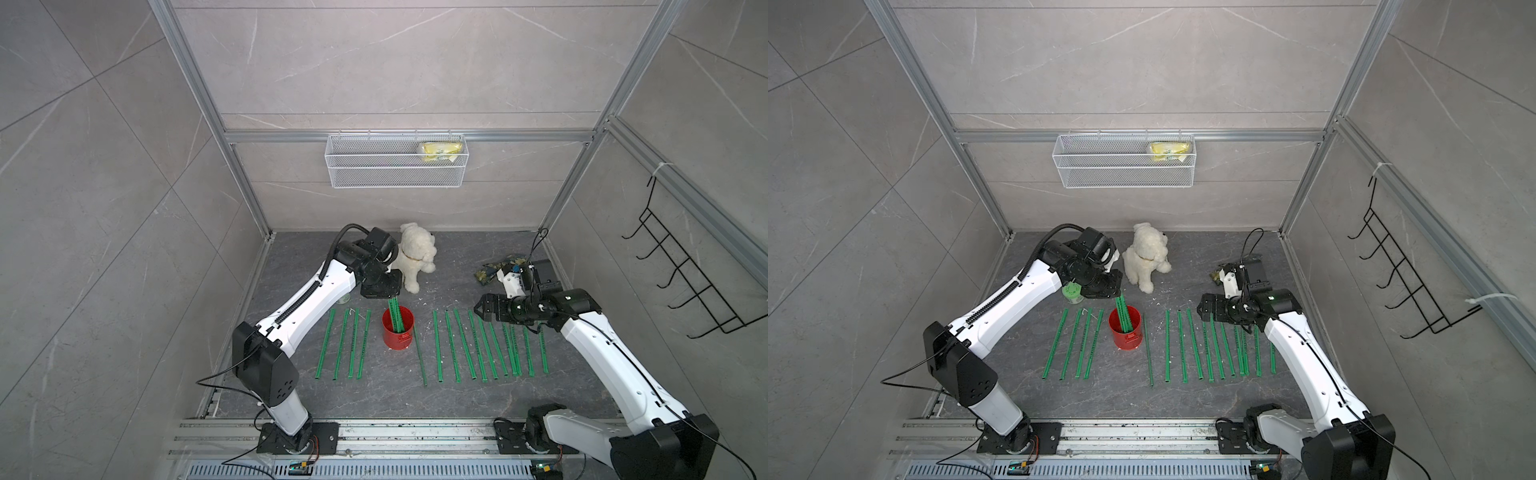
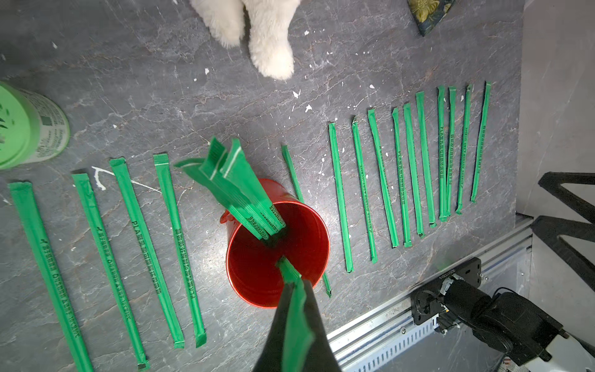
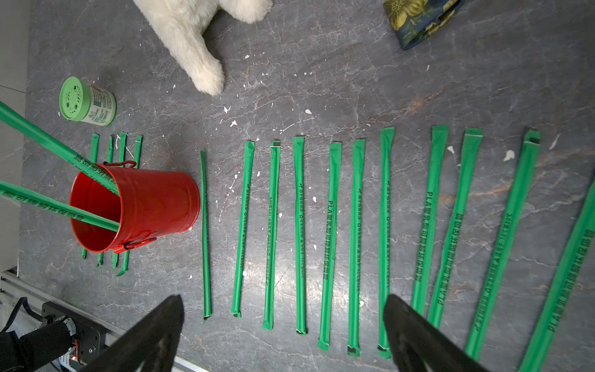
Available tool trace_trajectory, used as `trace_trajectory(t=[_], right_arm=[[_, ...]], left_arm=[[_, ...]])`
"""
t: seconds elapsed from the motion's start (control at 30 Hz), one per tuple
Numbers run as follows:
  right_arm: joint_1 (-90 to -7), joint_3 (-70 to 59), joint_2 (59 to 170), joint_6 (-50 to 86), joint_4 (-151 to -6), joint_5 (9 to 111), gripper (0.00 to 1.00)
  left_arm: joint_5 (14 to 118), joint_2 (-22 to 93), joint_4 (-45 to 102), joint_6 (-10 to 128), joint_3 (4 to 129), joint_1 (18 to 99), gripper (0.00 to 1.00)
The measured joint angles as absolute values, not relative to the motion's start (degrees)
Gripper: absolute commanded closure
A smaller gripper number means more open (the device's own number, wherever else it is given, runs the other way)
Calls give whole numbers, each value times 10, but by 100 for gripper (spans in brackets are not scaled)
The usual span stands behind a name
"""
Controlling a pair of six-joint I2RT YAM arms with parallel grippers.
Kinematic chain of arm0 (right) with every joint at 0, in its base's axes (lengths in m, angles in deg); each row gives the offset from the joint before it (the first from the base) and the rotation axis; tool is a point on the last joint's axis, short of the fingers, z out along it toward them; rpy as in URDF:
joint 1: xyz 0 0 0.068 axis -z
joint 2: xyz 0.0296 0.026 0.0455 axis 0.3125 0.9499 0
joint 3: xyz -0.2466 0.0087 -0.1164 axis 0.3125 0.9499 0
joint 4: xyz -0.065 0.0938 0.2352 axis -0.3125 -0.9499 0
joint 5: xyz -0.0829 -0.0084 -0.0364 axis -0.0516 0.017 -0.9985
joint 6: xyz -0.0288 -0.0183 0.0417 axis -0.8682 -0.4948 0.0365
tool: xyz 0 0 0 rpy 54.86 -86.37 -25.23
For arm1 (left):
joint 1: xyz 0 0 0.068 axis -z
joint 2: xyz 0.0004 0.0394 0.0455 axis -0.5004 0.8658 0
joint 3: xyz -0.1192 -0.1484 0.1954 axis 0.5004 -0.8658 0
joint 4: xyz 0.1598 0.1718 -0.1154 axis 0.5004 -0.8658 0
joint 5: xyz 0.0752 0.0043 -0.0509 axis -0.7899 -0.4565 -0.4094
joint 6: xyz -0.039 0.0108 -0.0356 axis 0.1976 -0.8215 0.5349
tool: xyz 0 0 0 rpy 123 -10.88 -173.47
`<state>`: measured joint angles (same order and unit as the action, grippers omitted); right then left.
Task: Take the straws out of the storage container
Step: Pick up the straw from the container, then place the straw at the center of the board.
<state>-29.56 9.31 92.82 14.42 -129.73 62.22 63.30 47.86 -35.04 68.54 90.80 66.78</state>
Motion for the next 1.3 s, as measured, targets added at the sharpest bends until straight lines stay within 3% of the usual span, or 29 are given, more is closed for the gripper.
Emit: trace_trajectory(t=[0.53,0.77,1.07,1.3], right_arm=[[-296,90,928,144,-1297,623,0],[-296,89,935,144,-1297,625,0],[-296,87,940,144,-1293,625,0],[-296,87,953,144,-1290,624,0]], left_arm=[[549,463,-507,646,1081,656,97],[506,462,-589,616,1162,572,97],[423,474,-616,585,1103,454,98],[384,541,-619,577,1025,423,98]])
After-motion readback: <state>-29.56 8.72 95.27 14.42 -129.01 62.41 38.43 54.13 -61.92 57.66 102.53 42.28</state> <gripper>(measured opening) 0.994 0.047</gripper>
